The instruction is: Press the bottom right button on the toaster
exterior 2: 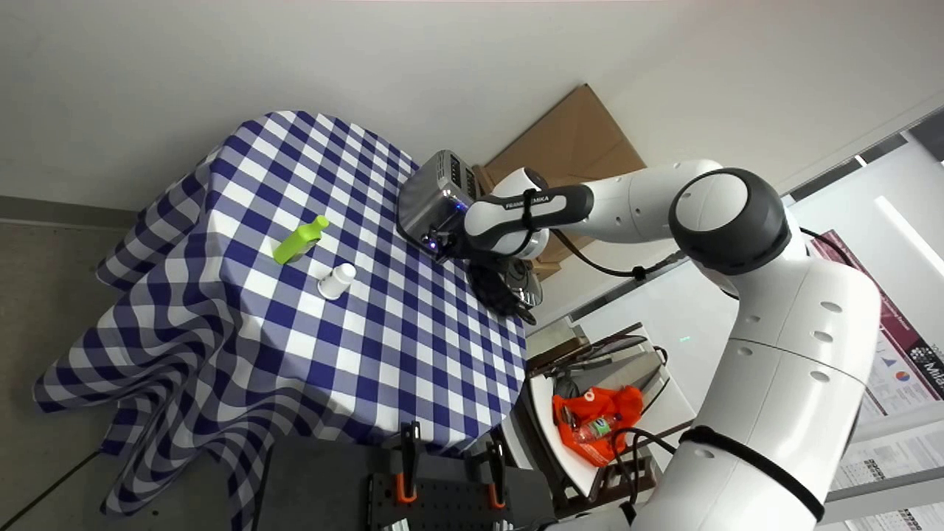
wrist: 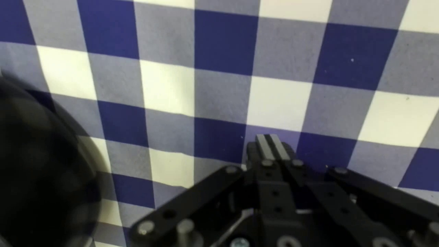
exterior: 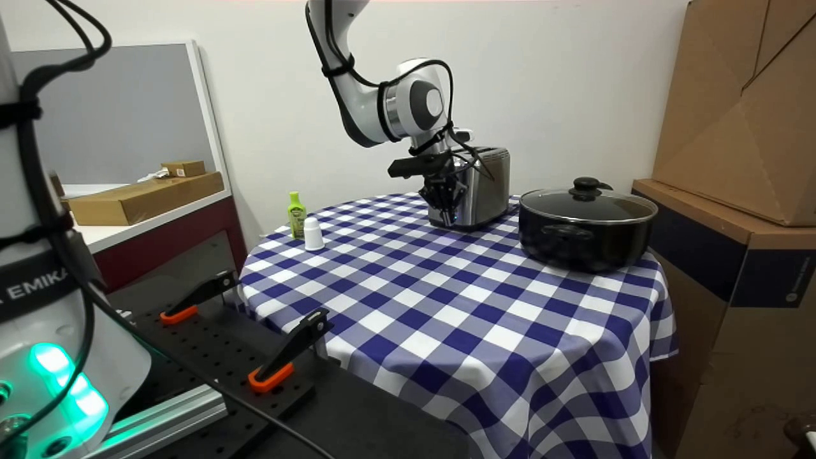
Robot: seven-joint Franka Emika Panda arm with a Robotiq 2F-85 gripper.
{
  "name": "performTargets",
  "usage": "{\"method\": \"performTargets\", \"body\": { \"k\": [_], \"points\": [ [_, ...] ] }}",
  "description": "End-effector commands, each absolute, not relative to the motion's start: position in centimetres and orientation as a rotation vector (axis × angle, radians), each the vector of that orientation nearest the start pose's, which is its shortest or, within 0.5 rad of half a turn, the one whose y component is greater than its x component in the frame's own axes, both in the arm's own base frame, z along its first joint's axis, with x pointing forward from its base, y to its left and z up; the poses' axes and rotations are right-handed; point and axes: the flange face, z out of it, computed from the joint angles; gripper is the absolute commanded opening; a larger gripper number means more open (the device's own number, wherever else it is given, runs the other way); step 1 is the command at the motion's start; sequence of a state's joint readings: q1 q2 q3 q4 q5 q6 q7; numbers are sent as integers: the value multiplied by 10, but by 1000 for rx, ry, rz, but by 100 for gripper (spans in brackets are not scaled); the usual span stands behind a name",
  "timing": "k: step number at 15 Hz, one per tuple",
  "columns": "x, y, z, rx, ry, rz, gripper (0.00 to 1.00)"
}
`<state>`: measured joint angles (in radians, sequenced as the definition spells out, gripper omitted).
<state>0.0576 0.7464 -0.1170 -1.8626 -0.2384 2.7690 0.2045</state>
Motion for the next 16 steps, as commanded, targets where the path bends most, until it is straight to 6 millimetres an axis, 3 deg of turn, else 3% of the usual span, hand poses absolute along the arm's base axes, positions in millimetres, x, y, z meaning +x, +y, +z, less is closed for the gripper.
{"method": "performTargets", "body": {
  "k": [1,7,12,16],
  "points": [
    [615,-40,138,-3261,2,-253,0],
    [604,-44,142,-3227,-2,-222,0],
    [614,-39,151,-3243,1,-297,0],
    [621,-30,146,-3260,-30,-360,0]
  ]
}}
